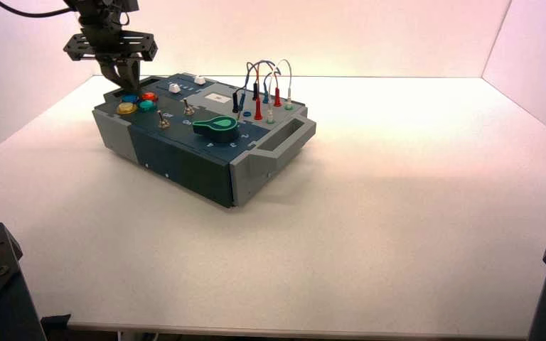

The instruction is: Flip the top switch on with the right gripper.

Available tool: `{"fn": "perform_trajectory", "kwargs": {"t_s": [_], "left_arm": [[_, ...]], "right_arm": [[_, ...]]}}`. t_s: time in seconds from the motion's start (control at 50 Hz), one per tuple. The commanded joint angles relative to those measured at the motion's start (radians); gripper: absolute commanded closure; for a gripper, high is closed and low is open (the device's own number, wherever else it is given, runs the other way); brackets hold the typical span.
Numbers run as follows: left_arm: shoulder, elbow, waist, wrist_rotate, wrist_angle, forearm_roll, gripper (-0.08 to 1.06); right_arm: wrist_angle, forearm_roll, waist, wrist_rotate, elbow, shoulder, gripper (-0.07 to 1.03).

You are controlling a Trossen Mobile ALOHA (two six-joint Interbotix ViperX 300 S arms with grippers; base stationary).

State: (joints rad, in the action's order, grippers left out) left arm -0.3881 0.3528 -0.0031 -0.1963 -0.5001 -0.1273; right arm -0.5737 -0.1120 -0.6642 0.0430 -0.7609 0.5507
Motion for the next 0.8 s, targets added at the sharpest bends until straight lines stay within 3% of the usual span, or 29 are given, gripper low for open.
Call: {"fn": "perform_trajectory", "kwargs": {"t_s": [0.02,0.26,0.48,0.8], "left_arm": [[0.005,-0.018,-0.006,-0.006,0.003,-0.002,1.01],[-0.012,-0.02,-0.006,-0.006,0.003,0.0,1.01],[-0.026,-0.02,-0.006,-0.008,0.003,0.0,1.01],[-0.035,-0.014,-0.006,-0.02,0.003,-0.002,1.01]], "right_arm": [[0.009,-0.005,-0.107,0.003,0.086,-0.124,0.98],[-0.038,0.005,-0.242,-0.009,0.261,-0.426,0.98],[-0.091,0.029,-0.247,-0.035,0.437,-0.617,0.98],[-0.101,0.078,-0.23,-0.035,0.624,-0.77,0.98]]}}
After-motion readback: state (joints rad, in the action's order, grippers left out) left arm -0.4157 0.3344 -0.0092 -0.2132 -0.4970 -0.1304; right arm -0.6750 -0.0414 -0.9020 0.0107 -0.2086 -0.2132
